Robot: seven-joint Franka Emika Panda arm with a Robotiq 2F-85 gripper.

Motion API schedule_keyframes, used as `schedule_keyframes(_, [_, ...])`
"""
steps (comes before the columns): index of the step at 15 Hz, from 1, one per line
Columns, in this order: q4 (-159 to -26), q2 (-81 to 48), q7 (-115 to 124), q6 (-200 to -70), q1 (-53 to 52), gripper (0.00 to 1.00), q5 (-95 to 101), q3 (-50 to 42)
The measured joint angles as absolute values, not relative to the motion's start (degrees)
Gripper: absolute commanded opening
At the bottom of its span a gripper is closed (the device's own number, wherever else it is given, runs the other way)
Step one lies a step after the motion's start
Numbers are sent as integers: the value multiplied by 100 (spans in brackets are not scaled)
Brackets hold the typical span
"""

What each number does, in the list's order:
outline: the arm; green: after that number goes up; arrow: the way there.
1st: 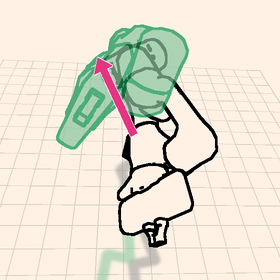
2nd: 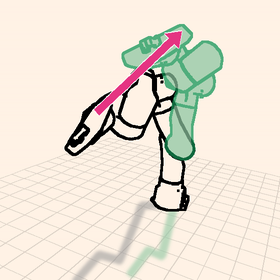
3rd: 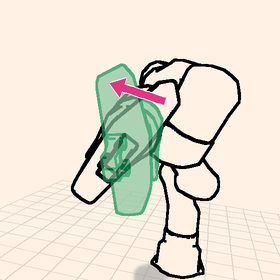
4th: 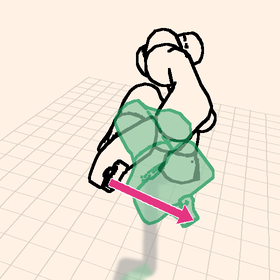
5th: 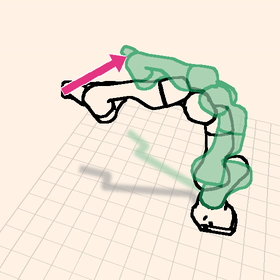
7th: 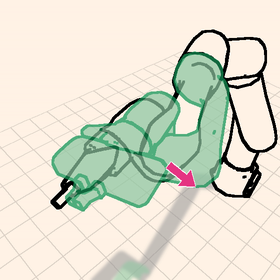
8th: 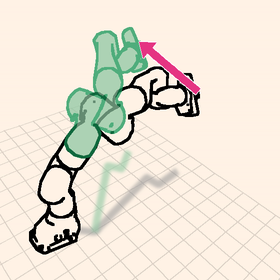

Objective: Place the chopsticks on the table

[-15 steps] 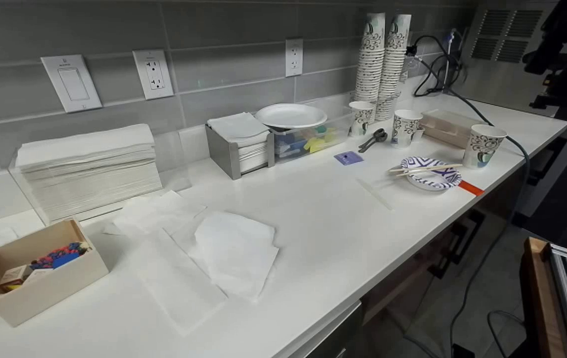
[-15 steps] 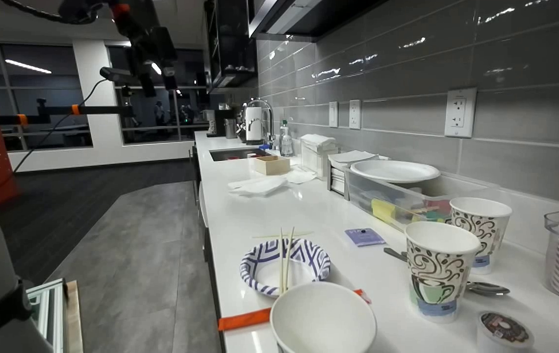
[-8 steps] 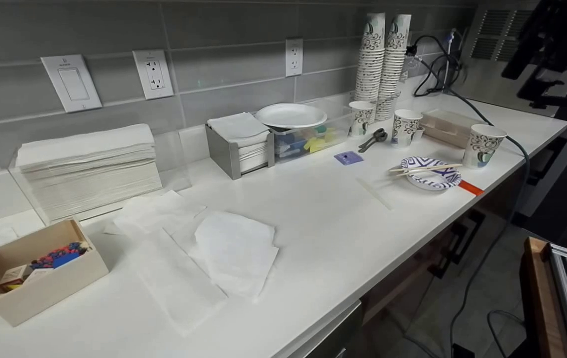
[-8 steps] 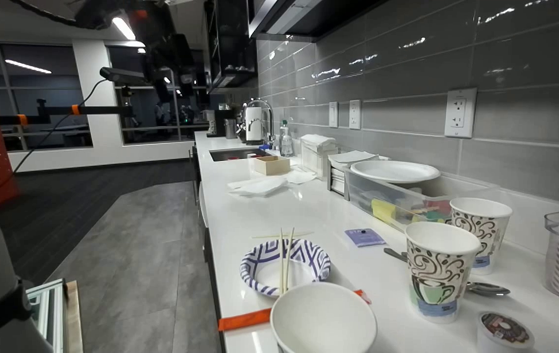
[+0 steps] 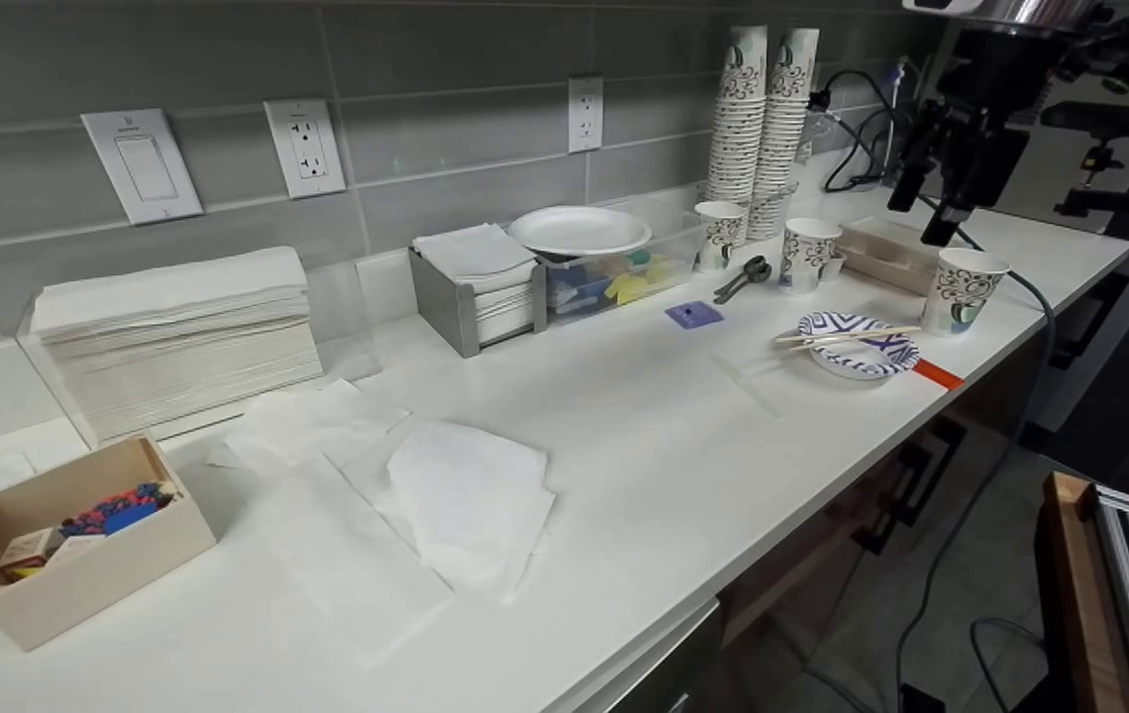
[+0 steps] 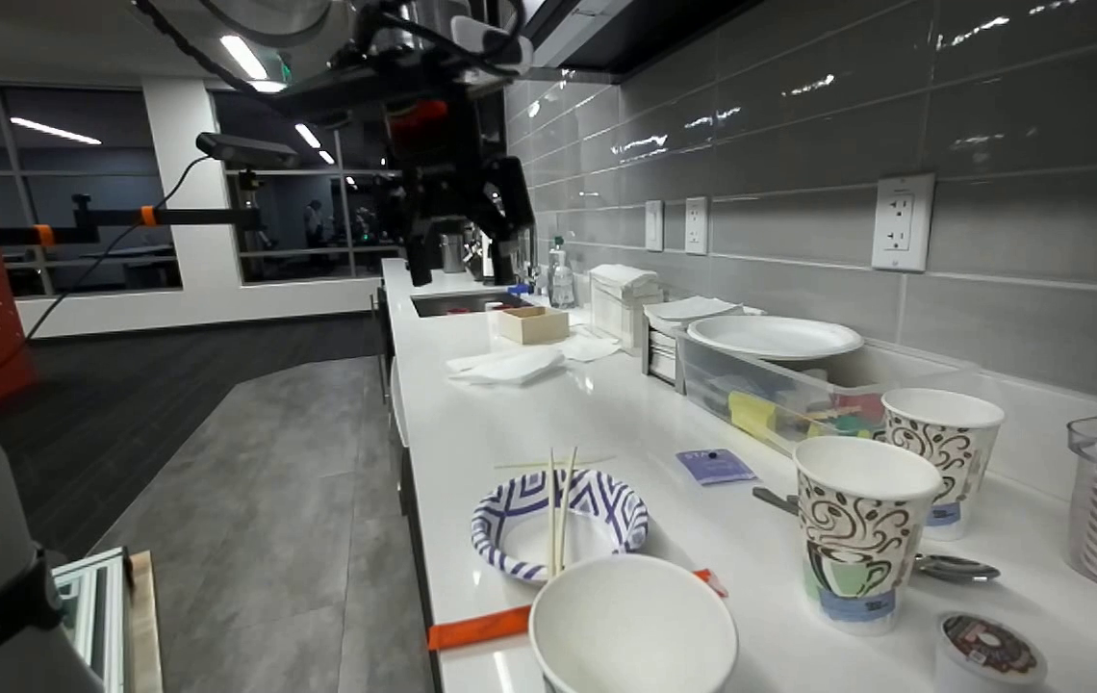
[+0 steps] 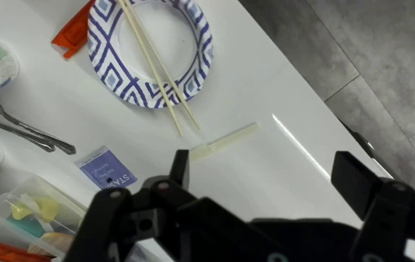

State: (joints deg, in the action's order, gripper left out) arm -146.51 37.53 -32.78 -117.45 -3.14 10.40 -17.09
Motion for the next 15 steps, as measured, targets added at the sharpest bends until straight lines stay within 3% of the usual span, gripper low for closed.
schedule_keyframes(6, [-14656,2779,-5307,-12790,75,100,1443,-2313])
schedule_keyframes(15, [-15111,1829,-6169,-14164,802,100,1456,-2290])
